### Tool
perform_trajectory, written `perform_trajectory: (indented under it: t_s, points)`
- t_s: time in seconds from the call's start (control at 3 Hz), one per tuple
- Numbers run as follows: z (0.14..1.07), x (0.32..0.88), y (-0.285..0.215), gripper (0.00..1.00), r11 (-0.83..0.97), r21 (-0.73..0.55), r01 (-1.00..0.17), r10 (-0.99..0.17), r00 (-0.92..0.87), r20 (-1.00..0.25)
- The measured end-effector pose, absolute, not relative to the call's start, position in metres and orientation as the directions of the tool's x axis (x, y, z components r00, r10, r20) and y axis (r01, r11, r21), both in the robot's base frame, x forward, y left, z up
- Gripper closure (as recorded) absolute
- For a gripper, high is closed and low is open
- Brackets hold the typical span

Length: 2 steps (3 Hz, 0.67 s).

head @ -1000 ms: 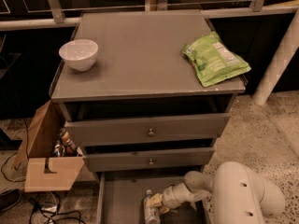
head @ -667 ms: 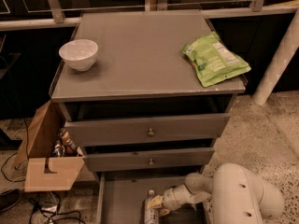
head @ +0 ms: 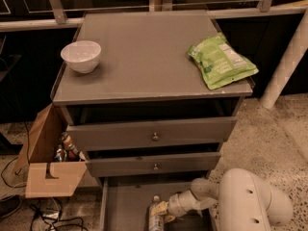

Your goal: Place blue plastic bottle into bottom drawer

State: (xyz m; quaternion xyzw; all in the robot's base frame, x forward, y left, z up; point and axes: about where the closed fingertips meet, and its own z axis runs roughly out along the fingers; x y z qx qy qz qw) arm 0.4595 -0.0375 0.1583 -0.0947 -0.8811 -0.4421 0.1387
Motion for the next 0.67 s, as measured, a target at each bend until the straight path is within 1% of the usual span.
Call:
perform_trajectory:
  t_s: [0.67]
  points:
    - [0.1583,0.4595,-0.0374,0.11,0.591,0.753,0.290,0.044,-0.944,0.328]
